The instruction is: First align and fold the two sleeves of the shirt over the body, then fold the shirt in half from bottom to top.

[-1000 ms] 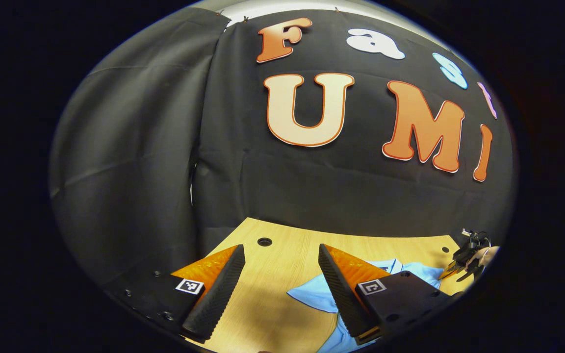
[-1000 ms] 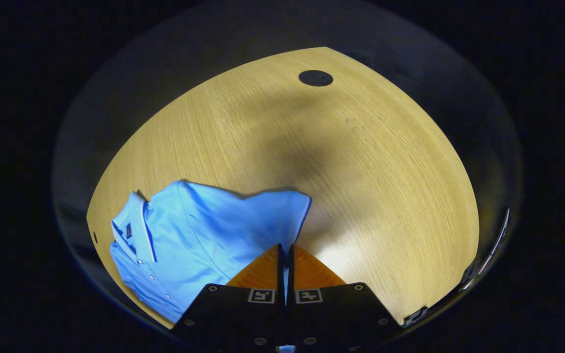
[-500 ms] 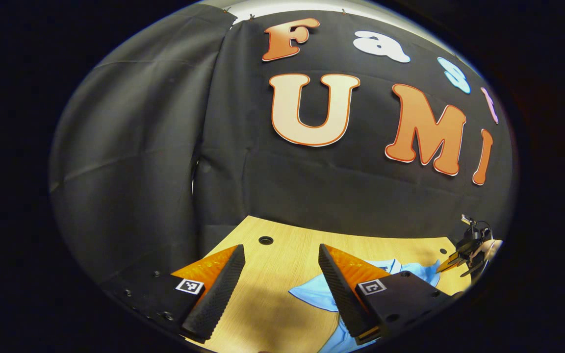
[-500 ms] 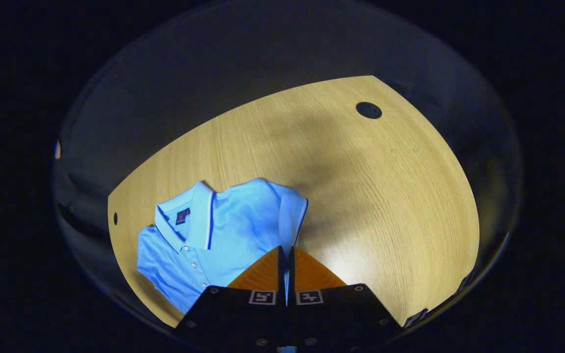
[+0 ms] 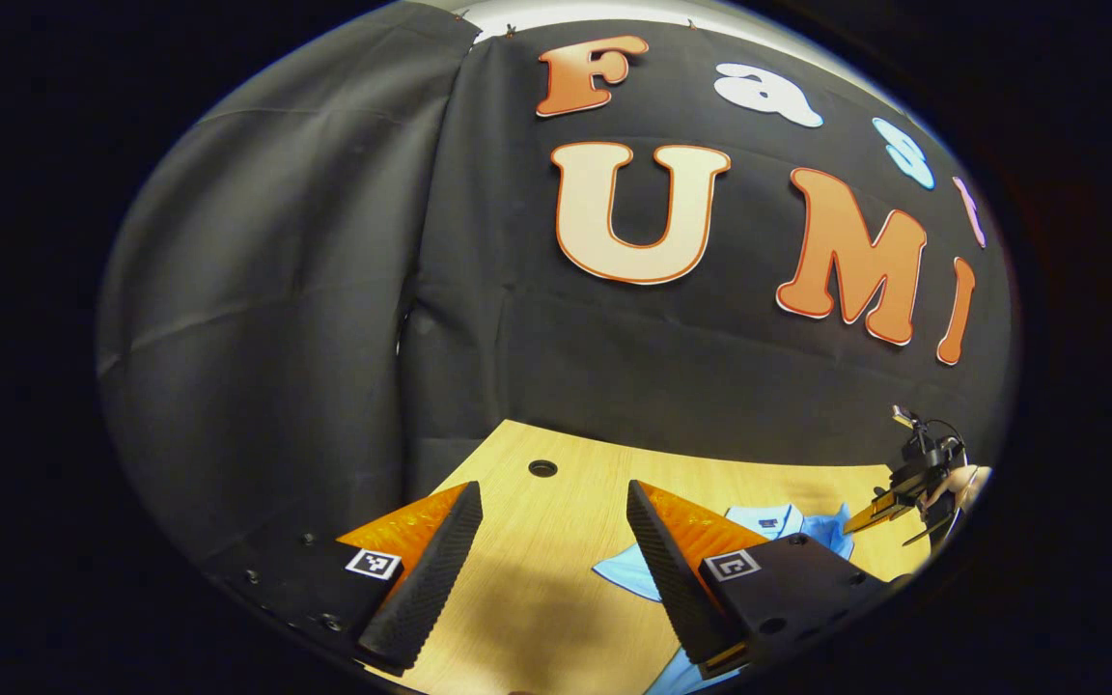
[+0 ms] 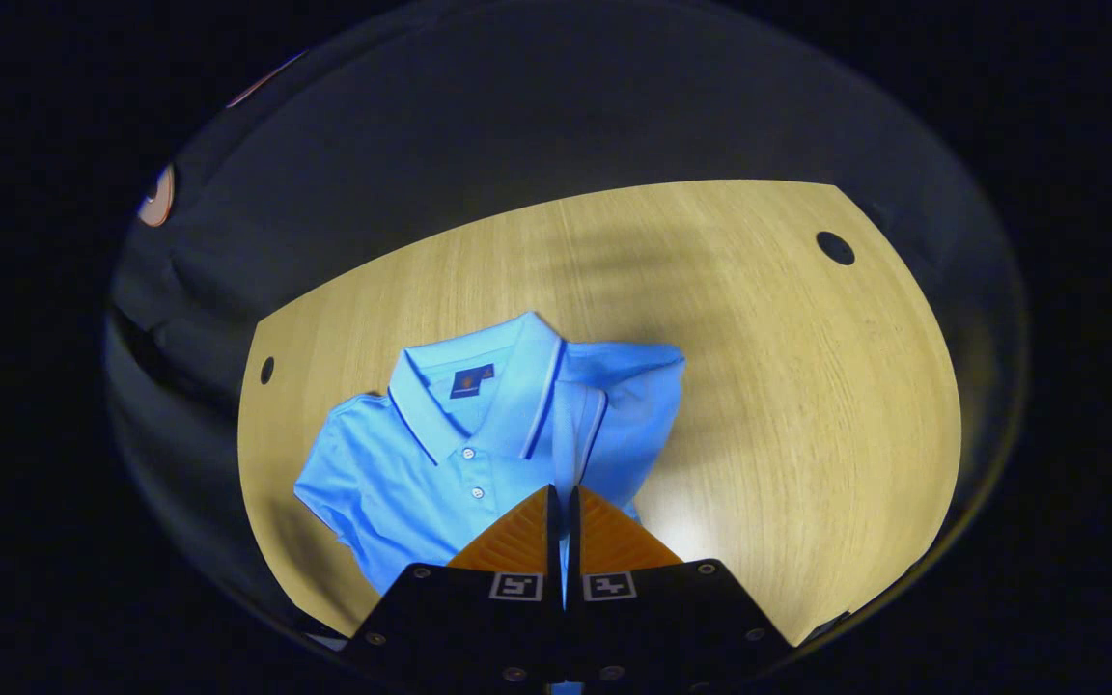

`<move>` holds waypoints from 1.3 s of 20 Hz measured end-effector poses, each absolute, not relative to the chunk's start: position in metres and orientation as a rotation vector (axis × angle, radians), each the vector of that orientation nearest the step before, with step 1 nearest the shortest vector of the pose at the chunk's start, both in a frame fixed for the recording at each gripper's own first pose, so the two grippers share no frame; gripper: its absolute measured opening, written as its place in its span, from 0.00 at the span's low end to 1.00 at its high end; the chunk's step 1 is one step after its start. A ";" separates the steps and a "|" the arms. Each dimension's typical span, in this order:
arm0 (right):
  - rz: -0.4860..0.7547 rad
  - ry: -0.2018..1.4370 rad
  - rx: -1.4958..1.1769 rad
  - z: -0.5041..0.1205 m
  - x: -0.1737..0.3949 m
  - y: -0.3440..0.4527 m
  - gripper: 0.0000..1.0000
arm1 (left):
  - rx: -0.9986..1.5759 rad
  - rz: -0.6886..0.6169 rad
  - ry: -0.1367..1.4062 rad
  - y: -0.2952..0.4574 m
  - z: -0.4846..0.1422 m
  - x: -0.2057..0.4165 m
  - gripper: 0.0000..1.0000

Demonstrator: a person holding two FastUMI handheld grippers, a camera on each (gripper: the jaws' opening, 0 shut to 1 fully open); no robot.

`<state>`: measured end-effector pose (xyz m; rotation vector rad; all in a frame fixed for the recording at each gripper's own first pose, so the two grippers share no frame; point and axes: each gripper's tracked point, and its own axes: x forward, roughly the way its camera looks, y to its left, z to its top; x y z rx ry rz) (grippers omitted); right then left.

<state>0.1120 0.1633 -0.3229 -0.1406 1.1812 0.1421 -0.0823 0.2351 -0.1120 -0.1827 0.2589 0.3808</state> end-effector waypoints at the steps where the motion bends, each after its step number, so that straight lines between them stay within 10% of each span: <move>1: 0.150 1.192 -0.148 -0.327 0.109 0.169 0.01 | -0.183 0.384 0.261 0.238 -0.113 -0.084 0.98; 15: 0.302 1.280 -0.192 -0.363 0.067 0.229 0.17 | -0.237 0.379 0.296 0.238 -0.132 -0.089 1.00; 22: 0.306 1.236 -0.184 -0.353 0.061 0.221 0.99 | -0.303 0.346 0.431 0.211 -0.169 -0.059 0.98; 26: 0.310 1.192 -0.143 -0.334 0.056 0.208 0.98 | -0.418 0.293 0.568 0.169 -0.203 -0.040 1.00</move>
